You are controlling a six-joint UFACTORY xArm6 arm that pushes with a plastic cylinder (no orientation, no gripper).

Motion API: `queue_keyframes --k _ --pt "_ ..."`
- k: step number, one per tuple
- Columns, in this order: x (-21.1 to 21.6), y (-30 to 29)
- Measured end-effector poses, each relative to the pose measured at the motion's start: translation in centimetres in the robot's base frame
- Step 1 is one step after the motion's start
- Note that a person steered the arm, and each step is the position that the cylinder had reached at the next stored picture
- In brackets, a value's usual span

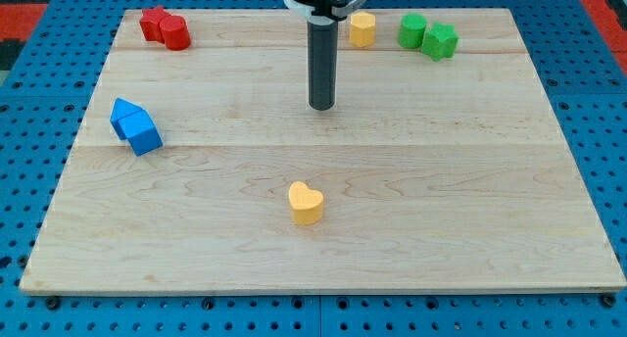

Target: Place your arm to the parallel left of the yellow hexagon

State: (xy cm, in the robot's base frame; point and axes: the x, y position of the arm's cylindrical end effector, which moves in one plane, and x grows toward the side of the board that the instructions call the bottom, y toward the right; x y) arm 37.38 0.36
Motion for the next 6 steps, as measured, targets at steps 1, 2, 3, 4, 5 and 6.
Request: queue_keyframes --k 1,2,3,4,5,6 --pt "-0.7 -0.7" --pt "-0.7 -0.8" --pt "-0.7 -0.8" --pt "-0.7 -0.8" --pt "-0.7 -0.5" --pt "-4.1 -0.5"
